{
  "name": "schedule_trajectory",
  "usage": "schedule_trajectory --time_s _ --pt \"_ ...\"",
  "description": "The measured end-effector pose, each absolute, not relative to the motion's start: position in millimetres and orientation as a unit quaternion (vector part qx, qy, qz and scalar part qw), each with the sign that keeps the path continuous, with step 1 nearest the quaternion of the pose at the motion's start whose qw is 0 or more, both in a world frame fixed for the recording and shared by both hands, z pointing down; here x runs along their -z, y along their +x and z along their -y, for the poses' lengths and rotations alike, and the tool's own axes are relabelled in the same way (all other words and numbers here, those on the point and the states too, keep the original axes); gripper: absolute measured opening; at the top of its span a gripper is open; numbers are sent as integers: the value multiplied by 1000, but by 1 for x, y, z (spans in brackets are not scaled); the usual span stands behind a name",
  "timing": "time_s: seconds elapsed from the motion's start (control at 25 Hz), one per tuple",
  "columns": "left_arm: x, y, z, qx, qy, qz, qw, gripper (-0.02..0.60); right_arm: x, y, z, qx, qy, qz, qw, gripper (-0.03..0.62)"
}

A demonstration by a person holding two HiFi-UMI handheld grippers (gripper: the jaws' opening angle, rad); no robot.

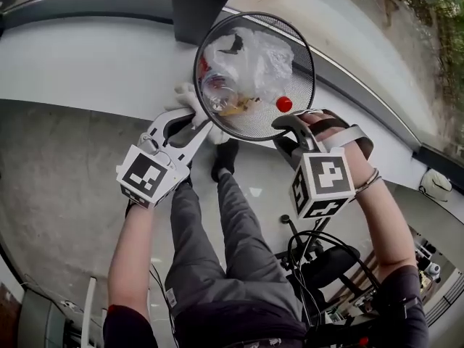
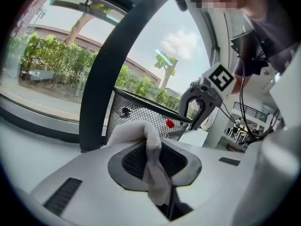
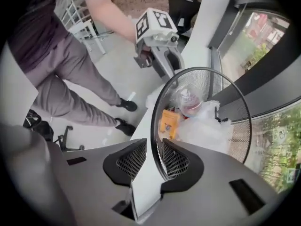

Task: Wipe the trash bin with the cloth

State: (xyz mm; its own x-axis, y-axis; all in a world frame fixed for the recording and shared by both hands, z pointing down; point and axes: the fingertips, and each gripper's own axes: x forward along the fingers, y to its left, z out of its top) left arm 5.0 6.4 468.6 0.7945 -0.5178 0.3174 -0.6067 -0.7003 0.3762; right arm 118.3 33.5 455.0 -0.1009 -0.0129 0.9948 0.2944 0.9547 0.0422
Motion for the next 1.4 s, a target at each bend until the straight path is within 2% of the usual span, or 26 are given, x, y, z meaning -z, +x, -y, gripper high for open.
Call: schedule_trajectory --time_s 0.04,0.08,0.2,0.28,0.52,0.76,0.8,0.92,1.08,1.24,1.28,1.4 --pt "-468 6 -7 -95 917 306 239 54 -462 118 -33 115 -90 729 669 103" --pt "-468 9 -9 -94 917 303 241 54 -465 116 -35 102 -82 731 669 49" --pt "-461 34 -22 -96 934 261 225 54 -463 101 -35 59 -57 752 654 34" --pt "-455 56 -32 -105 946 230 205 54 -462 88 -35 24 -33 761 647 34" --pt "-458 71 -44 -93 947 216 221 54 -458 50 -29 -73 13 778 623 35" --pt "-468 58 -42 -125 943 229 205 54 -391 64 -32 -75 -17 846 528 55" --pt "-466 47 -35 -109 938 248 217 54 -384 77 -27 -55 -13 843 535 63" --pt "-457 17 -10 -58 918 305 248 54 -395 121 -8 63 -30 788 612 94" --pt "-455 9 0 -79 920 309 227 54 -424 156 -6 124 -114 712 682 163" --pt "-455 11 0 -79 921 308 224 54 -453 157 10 181 -122 681 699 160" --pt "-456 11 0 -78 920 310 228 54 -457 155 10 180 -122 682 698 127" --pt "-457 13 -2 -76 919 309 233 54 -460 149 5 156 -114 693 695 120"
